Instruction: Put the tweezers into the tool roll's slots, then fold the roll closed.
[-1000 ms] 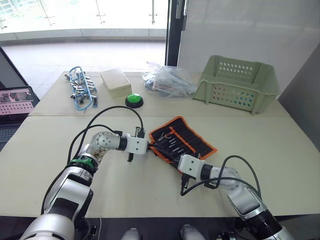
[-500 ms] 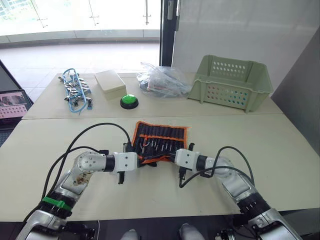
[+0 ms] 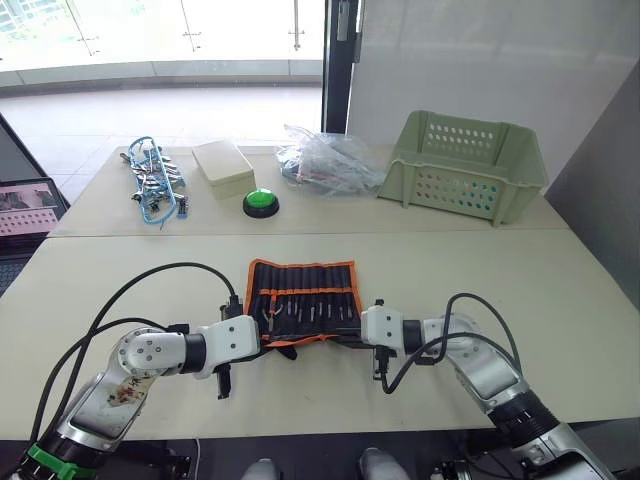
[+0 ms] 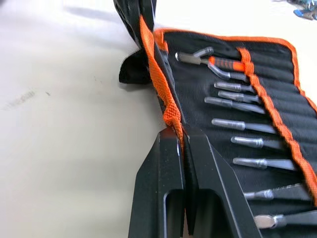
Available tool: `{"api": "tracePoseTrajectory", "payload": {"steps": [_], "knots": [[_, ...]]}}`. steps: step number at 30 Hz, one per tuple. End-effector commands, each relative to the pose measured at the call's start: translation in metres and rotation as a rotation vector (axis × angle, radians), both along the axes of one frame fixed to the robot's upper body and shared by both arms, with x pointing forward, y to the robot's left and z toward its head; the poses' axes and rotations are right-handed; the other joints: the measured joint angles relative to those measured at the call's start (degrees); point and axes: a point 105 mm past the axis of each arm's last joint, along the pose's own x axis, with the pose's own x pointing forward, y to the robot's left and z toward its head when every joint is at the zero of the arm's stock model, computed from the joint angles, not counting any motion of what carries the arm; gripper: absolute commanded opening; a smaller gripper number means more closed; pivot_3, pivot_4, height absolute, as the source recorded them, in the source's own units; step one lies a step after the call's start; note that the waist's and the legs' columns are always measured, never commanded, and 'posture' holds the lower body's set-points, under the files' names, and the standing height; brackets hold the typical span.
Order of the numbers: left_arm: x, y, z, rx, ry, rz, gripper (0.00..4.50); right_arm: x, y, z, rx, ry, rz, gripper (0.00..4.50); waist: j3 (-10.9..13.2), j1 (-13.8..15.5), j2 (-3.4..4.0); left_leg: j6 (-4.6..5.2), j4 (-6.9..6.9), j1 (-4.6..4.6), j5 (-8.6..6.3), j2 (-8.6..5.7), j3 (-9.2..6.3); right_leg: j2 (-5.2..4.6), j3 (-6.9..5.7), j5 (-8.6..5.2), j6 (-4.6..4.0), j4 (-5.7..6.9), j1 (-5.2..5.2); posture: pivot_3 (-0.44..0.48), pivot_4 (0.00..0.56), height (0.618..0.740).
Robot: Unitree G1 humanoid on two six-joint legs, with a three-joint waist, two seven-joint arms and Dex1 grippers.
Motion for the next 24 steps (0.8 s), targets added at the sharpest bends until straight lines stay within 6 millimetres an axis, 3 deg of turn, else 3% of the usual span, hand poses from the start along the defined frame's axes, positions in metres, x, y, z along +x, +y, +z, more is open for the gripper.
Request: {"api": "tracePoseTrajectory", "payload": {"steps": [1,6,14,24], "knots": [[0.009,0.032,0.002,0.054,-0.014,0.14,0.03,0.013,-0.025,0.013,-0.006,0.002,-0.103,0.0,0.0,0.32,0.0,0.0,0.0,0.0,0.0,-0.01,0.01,-0.01,0.0,0.0,0.0,0.0,0.0,0.0,0.15,0.74],[0.008,0.035,-0.003,0.067,-0.002,0.129,0.03,0.023,-0.018,0.022,0.011,-0.004,-0.122,0.0,0.0,0.53,0.0,0.0,0.0,-0.01,0.0,-0.02,0.03,-0.02,0.01,0.0,0.0,-0.02,0.0,0.0,0.15,0.74],[0.037,0.045,0.02,-0.045,-0.034,0.238,0.03,0.047,-0.018,0.02,-0.053,-0.007,-0.179,0.0,0.0,0.53,0.0,-0.01,0.0,-0.02,0.0,-0.02,0.03,-0.02,0.0,0.0,0.0,0.0,-0.02,0.0,0.15,0.74],[0.063,0.028,0.014,-0.135,0.035,0.26,0.03,0.062,-0.013,0.013,-0.076,-0.039,-0.253,0.0,0.0,0.53,-0.01,-0.01,0.0,-0.04,0.01,-0.05,0.02,-0.02,-0.01,0.0,0.0,0.03,-0.06,0.0,0.15,0.74]]}}
